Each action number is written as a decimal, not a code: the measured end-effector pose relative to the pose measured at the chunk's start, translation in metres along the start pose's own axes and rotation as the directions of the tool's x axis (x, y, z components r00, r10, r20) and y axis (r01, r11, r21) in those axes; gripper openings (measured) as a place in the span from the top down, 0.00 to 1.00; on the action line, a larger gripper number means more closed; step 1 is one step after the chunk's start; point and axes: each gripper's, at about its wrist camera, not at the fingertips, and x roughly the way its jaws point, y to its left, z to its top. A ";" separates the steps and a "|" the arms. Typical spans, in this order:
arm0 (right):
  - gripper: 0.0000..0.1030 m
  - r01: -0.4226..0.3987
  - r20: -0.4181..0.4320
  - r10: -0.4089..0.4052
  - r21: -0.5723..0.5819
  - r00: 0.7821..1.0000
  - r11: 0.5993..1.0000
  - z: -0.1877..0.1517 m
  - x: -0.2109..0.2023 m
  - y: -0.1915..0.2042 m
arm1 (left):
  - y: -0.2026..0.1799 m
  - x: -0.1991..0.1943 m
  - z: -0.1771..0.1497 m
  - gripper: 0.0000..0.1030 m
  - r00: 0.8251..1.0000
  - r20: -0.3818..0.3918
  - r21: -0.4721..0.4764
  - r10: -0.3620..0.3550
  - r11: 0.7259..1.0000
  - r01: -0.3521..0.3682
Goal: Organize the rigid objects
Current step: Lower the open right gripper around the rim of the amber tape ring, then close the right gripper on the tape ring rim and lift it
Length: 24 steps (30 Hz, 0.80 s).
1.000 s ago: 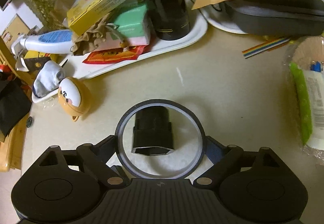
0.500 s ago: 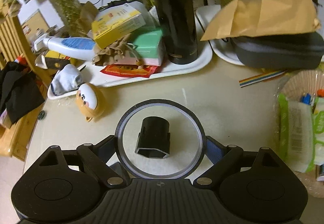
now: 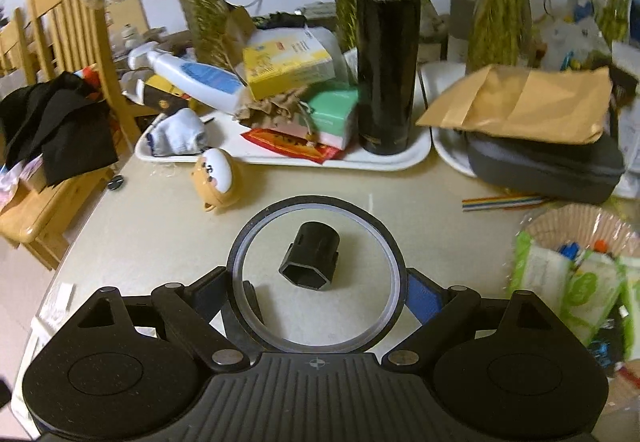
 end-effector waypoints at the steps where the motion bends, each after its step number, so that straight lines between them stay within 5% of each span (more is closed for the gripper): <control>1: 0.11 0.001 0.006 -0.001 -0.011 1.000 1.000 -0.001 -0.006 0.001 | 0.001 0.000 0.000 0.15 1.000 -0.003 -0.010 -0.008 1.000 0.008; 10: 0.11 0.028 0.080 -0.020 -0.105 0.997 0.994 -0.016 -0.057 0.004 | 0.012 0.005 -0.001 0.15 0.998 -0.032 -0.112 -0.060 0.992 0.056; 24: 0.11 0.012 0.133 0.017 -0.212 0.991 0.977 -0.055 -0.120 0.012 | -0.001 0.005 -0.001 0.15 0.996 -0.025 -0.048 -0.080 0.996 0.079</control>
